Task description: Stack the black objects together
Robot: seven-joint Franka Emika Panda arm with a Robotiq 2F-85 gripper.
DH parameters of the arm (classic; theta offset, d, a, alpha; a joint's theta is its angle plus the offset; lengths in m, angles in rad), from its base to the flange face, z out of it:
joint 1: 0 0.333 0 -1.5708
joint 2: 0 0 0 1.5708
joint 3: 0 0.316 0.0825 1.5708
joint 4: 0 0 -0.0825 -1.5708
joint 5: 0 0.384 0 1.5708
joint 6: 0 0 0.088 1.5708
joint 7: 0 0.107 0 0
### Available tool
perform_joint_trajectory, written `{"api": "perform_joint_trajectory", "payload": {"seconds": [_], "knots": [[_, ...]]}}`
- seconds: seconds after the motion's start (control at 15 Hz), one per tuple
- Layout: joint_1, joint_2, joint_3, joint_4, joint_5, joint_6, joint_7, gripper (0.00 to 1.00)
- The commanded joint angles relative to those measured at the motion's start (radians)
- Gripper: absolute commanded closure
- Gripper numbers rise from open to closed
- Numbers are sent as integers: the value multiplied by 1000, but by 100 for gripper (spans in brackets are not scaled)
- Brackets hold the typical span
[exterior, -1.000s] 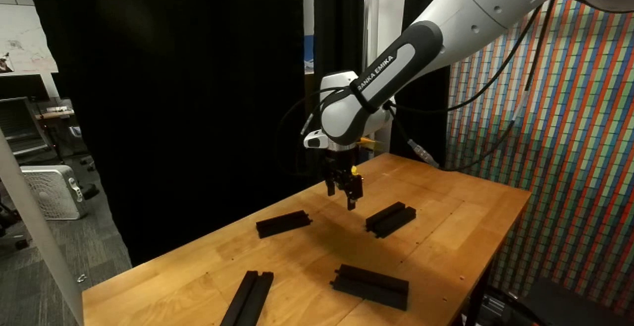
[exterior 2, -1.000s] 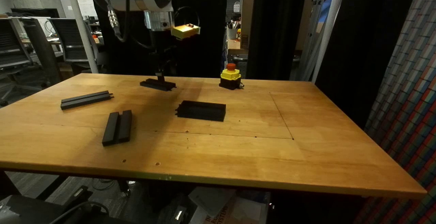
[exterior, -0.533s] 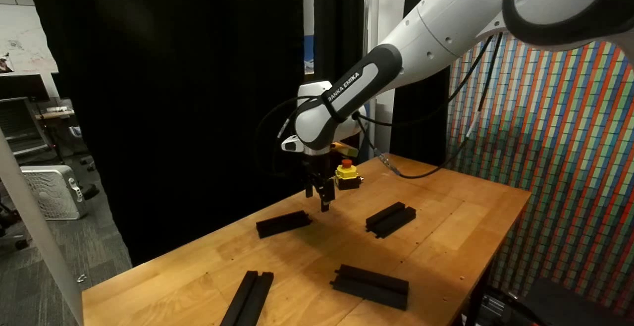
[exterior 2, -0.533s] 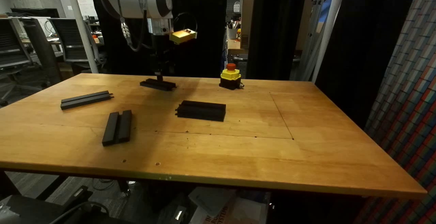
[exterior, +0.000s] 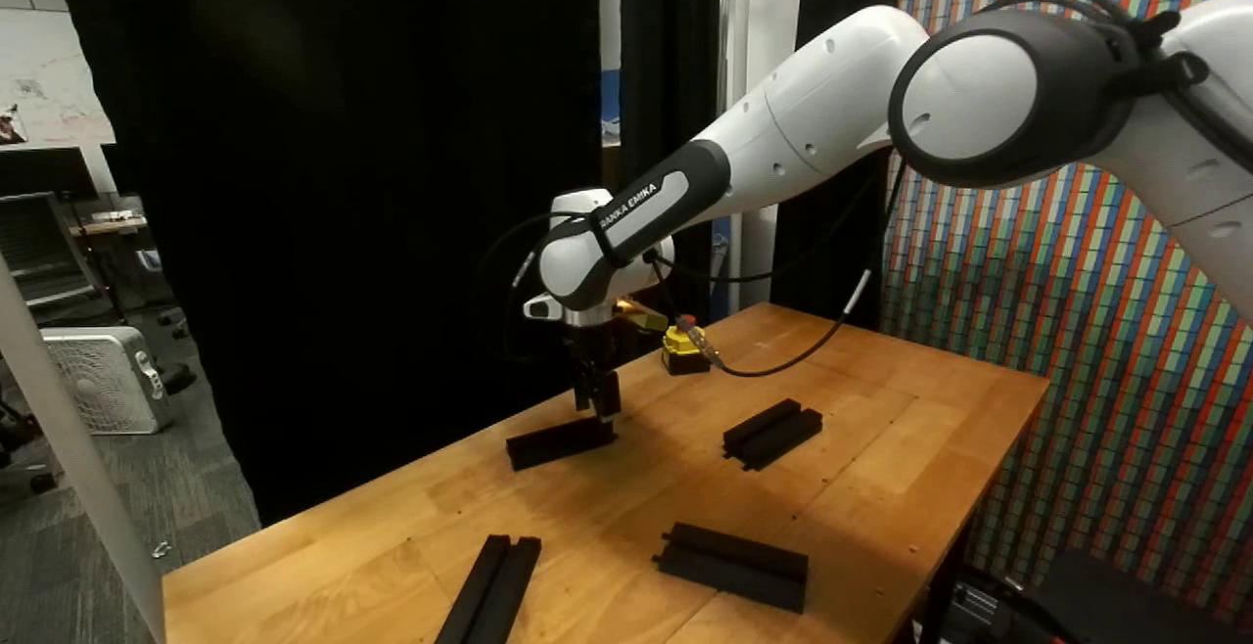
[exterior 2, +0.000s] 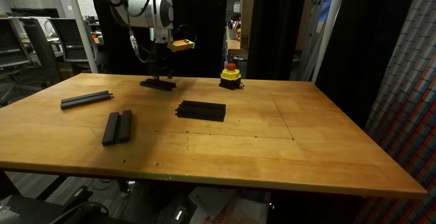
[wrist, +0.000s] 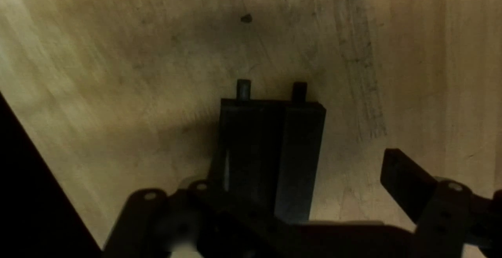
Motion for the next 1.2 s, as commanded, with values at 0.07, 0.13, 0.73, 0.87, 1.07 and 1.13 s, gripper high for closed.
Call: {"api": "perform_joint_trajectory", "payload": {"seconds": [0.07,0.13,0.73,0.87,1.07,1.13], "knots": [[6,103,23,176,36,-92,44,0],[7,116,23,191,40,-85,55,0],[31,169,15,216,21,13,151,0],[36,170,13,208,15,29,165,0],[45,165,7,193,2,60,194,0],[48,163,5,186,-4,73,204,0]]}}
